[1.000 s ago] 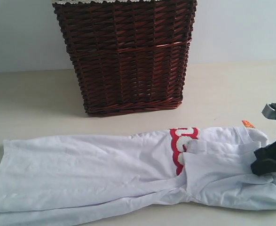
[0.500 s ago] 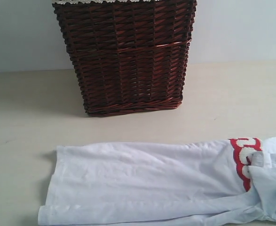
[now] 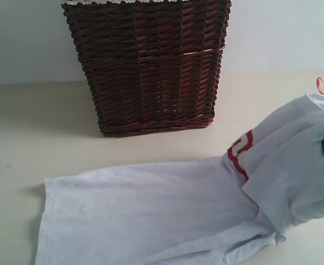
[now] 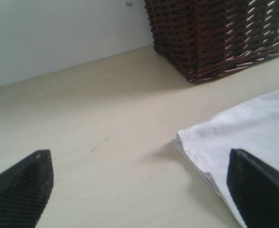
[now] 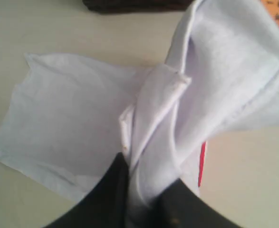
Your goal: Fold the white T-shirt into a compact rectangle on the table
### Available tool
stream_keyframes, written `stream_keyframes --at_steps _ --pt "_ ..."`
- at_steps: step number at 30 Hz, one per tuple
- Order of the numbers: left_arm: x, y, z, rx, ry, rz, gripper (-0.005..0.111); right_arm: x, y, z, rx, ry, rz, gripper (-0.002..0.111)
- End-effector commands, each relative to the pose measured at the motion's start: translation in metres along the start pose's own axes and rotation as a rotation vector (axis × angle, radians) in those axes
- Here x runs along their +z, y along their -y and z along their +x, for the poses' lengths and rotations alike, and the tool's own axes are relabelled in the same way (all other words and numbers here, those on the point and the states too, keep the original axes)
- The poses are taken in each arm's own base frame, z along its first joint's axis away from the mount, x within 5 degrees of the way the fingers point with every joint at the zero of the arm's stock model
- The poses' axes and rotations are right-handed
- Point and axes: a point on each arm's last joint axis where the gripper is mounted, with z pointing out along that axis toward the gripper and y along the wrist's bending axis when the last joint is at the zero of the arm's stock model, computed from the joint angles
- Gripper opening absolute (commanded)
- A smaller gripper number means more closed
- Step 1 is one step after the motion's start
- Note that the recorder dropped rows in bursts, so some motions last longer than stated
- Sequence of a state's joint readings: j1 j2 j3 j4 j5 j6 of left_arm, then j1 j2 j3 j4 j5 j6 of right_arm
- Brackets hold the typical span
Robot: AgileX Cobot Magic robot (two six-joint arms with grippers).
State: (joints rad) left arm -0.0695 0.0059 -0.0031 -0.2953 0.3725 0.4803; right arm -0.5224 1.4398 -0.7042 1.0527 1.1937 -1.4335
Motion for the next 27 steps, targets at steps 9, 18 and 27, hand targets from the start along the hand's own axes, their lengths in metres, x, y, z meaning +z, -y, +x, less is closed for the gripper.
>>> stream_keyframes --at_steps 9,18,27 --pt "0.0 0.0 0.0 -0.002 0.006 -0.007 0.094 -0.004 0.014 0.016 0.006 -0.177 0.179 0.0" --pt "0.0 0.0 0.0 -0.002 0.006 -0.007 0.094 -0.026 0.05 0.026 -0.083 -0.262 0.532 0.0" --pt "0.0 0.0 0.0 -0.002 0.006 -0.007 0.094 -0.047 0.081 0.057 0.034 -0.326 0.573 0.0"
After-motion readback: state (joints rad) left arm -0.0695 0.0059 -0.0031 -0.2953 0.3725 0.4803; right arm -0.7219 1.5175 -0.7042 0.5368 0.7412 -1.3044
